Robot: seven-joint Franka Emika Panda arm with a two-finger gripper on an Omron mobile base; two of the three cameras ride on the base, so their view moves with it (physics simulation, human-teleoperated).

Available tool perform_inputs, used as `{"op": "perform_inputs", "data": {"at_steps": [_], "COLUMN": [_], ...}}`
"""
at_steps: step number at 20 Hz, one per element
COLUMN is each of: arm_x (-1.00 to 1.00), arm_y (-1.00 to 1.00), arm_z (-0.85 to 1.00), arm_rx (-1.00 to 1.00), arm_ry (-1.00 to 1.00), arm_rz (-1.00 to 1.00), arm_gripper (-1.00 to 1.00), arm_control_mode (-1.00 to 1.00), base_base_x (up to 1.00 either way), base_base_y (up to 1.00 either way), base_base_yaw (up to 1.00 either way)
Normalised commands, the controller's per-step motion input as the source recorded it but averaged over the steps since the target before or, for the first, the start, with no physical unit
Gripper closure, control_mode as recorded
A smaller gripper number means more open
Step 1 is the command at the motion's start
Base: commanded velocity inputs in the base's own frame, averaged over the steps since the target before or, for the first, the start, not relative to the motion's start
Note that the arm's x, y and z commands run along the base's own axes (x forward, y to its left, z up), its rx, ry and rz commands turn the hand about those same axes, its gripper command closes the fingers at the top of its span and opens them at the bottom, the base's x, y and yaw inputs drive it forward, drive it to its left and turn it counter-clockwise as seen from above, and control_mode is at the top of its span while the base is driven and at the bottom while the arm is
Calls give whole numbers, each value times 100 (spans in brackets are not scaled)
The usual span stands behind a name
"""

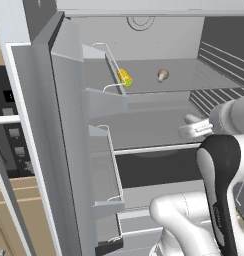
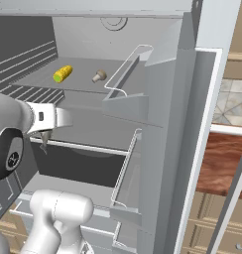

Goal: Gather the corn and mushroom from the fridge and place them on a tray on the dining counter. Then gather the chicken drumstick and fish from the fridge and place them on the other tray.

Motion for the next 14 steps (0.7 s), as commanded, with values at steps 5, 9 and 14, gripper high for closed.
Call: {"op": "perform_inputs", "data": {"at_steps": [5,9,14], "arm_x": [1,0,0], "arm_y": [0,0,0], "arm_z": [1,0,0], "arm_rx": [-4,-2,0], "arm_ry": [0,0,0], "arm_rz": [-1,0,0], "arm_gripper": [100,100,100], "arm_control_mode": [-100,-100,-100], "base_base_x": [0,0,0], "base_base_y": [0,0,0], "base_base_yaw": [0,0,0]}}
